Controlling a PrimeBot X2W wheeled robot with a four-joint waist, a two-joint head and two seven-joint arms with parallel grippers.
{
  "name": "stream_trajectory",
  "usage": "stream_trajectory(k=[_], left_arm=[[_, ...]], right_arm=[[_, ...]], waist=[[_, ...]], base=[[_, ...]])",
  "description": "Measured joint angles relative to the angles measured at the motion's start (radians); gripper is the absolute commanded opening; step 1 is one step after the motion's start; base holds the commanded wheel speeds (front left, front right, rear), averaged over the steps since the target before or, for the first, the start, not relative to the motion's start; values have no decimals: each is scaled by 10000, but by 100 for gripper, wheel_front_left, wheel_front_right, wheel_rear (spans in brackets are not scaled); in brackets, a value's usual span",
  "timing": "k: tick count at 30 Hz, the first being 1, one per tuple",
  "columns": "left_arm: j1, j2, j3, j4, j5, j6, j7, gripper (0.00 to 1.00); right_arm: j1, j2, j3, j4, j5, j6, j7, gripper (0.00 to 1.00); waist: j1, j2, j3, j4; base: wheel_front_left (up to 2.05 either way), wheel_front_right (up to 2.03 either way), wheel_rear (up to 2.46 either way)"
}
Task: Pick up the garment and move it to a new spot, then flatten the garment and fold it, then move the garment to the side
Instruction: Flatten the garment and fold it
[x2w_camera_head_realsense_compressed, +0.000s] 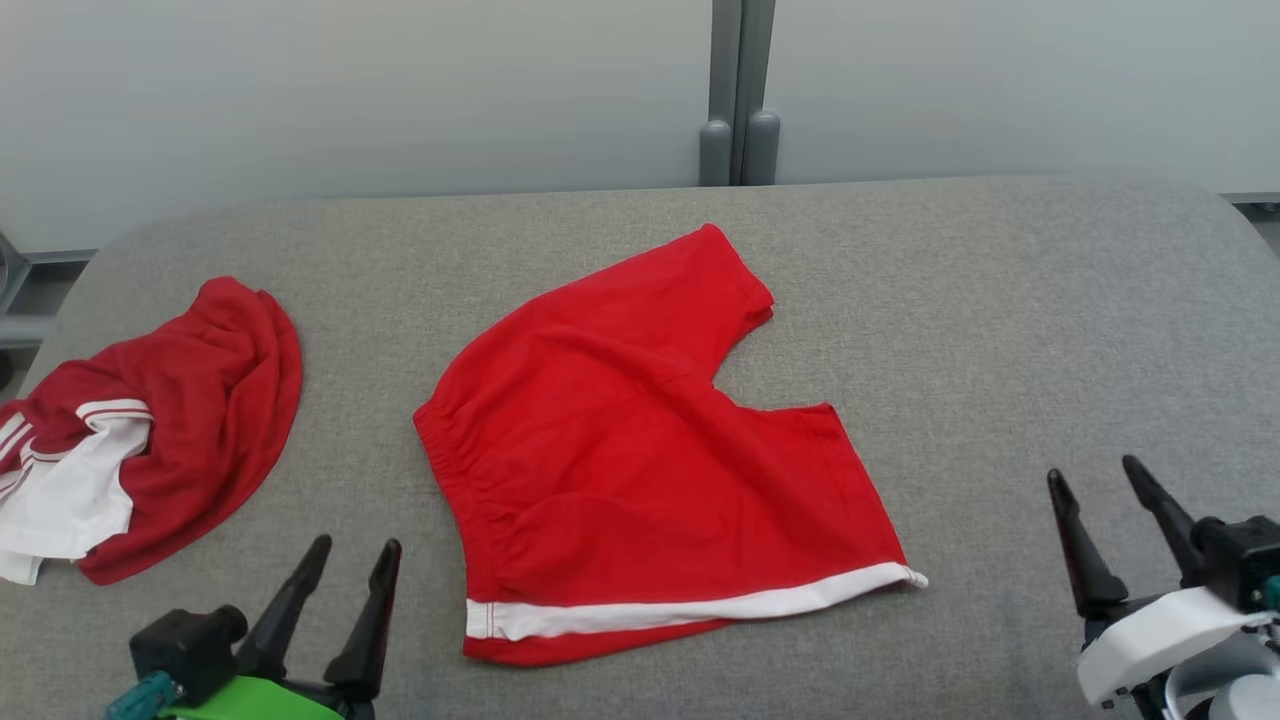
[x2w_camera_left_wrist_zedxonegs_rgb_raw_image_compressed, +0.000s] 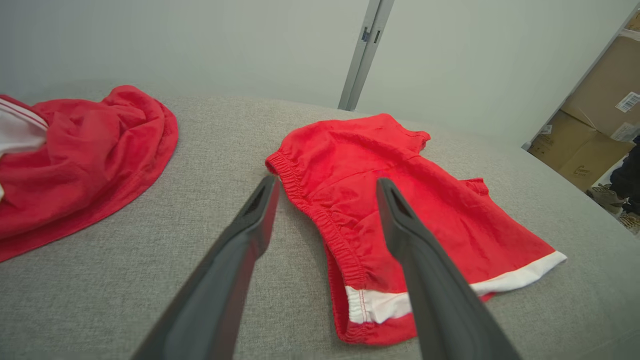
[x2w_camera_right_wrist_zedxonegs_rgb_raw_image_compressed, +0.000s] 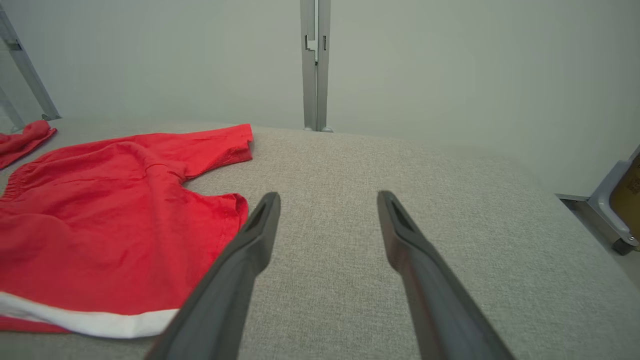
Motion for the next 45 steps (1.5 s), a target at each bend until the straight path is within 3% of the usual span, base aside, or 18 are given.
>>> stream_trajectory(k=[11,20,27,41,45], left_arm=[[275,-155,-913,510,-2,-265,155,100],[-156,-385,-1135,738,8,-320,222,100],[-530,-487,-1193,1137,44,-362,222,100],[-868,-773,-1586,1641,100,-439,222,100],[-1105,-878,-1584,1751,100,-500,219,100]], right_arm=[[520,368,1599,711,-69,817,117,100],[-209,754,1806,1409,-221,999,236,100],[-710,1070,1946,1994,-224,1154,251,89],[-1276,1501,2155,2943,-224,1361,249,85],[-1556,1651,2167,3173,-228,1429,245,78]], waist=[[0,0,323,121],[0,0,864,155],[0,0,1200,152],[0,0,1464,167],[0,0,1526,190]], base=[[0,0,0],[0,0,0],[0,0,0],[0,0,0],[0,0,0]])
